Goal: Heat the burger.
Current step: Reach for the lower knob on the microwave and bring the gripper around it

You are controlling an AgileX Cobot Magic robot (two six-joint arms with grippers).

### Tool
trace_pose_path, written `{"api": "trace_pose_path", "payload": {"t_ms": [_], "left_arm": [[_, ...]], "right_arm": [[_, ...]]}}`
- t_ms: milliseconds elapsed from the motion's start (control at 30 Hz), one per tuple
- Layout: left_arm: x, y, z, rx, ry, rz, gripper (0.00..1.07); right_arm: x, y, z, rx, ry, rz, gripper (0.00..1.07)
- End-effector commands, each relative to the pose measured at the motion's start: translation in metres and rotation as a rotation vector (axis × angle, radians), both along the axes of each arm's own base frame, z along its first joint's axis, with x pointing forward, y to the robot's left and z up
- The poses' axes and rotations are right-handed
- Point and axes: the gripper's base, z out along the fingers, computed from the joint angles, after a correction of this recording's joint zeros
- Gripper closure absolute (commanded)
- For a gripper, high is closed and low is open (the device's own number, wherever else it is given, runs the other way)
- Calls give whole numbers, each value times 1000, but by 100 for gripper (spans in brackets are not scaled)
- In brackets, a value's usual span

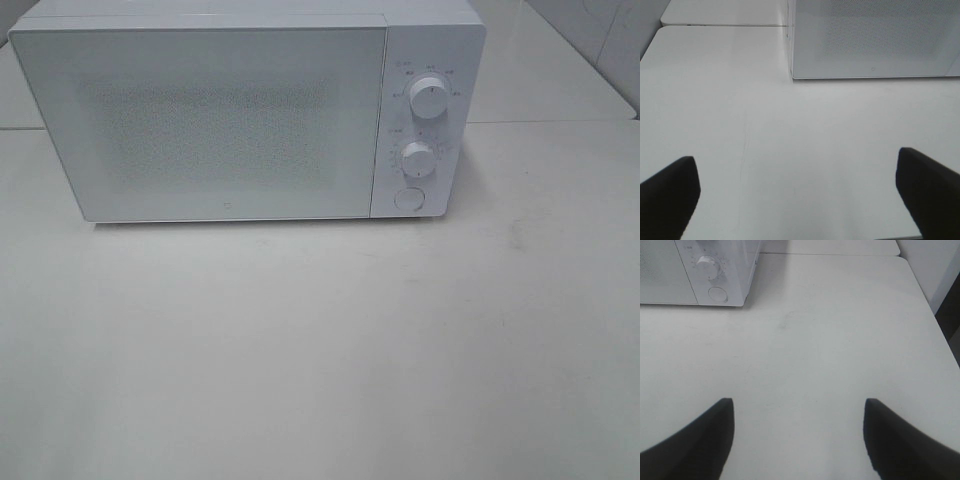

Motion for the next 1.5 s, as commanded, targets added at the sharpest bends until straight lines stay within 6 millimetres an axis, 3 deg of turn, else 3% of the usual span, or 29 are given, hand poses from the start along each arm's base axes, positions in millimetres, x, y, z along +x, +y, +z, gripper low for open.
{"api": "trace_pose_path", "payload": {"t_ms": [33, 467, 1200, 1500], "left_arm": [[-2, 0, -1, 0, -17, 6, 7], [-2, 0, -1, 0, -17, 6, 7], [-2, 0, -1, 0, -17, 6, 7], [-2, 0, -1, 0, -17, 6, 7]], "right_arm": [[-2, 0, 0, -2, -28, -5, 36], [4, 1, 17, 19, -120, -2, 36], [87, 13, 26, 33, -17, 30, 36], [124, 17, 15, 45, -33, 41, 36]]}}
